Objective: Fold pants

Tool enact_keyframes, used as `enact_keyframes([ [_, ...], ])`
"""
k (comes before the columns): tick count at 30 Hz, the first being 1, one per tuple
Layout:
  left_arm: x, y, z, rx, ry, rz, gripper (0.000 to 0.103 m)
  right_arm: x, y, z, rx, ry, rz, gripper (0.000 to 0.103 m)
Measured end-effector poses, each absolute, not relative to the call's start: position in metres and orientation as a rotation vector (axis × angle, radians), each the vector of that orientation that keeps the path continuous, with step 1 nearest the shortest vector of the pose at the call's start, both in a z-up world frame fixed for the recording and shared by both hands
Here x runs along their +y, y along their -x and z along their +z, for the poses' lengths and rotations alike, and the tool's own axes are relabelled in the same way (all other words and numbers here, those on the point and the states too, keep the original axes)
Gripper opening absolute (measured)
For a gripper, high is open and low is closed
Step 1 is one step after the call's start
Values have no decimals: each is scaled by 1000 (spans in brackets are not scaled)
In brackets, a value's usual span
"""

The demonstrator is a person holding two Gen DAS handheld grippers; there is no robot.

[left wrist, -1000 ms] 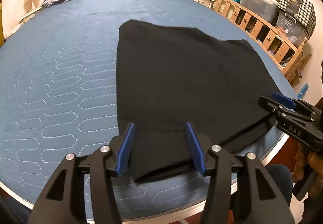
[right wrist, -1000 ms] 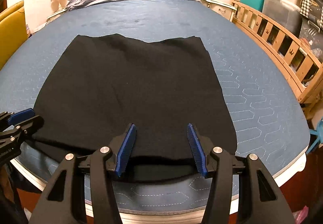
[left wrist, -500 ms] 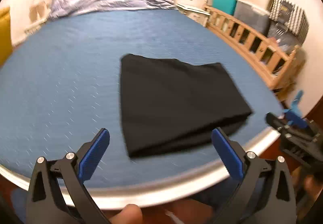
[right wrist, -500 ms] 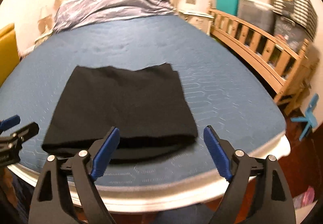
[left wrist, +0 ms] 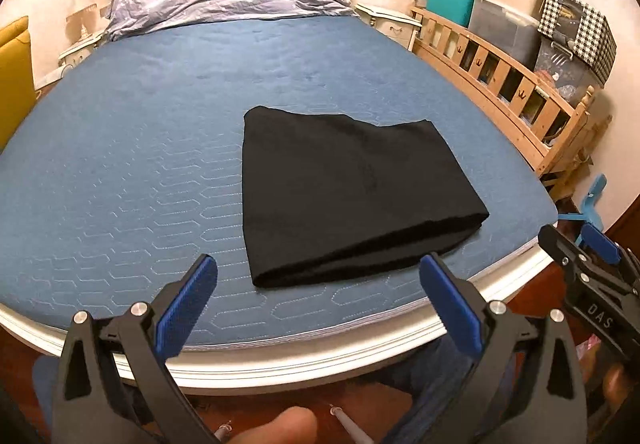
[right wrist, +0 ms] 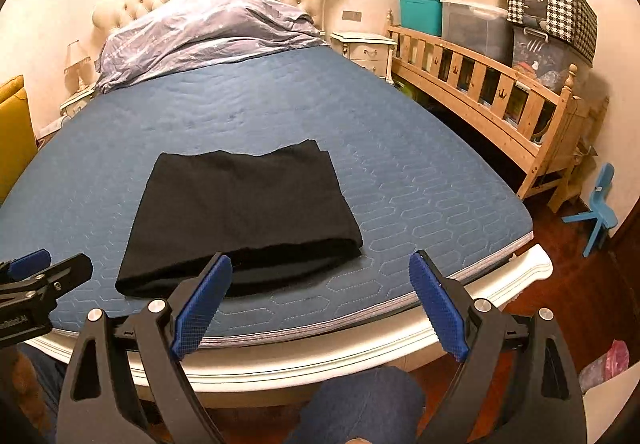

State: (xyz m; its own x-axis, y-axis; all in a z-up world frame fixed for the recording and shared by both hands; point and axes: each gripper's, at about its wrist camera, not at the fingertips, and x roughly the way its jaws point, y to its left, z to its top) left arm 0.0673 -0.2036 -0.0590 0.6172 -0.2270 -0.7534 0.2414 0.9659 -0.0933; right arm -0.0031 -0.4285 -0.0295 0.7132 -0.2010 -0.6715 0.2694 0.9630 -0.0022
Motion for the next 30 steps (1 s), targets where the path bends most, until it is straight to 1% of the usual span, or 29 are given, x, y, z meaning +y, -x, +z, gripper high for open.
enact_keyframes([
  [30,-210,-68,-55,867,-33,-293,101,-435,4,-35,751,-104,-258,87],
])
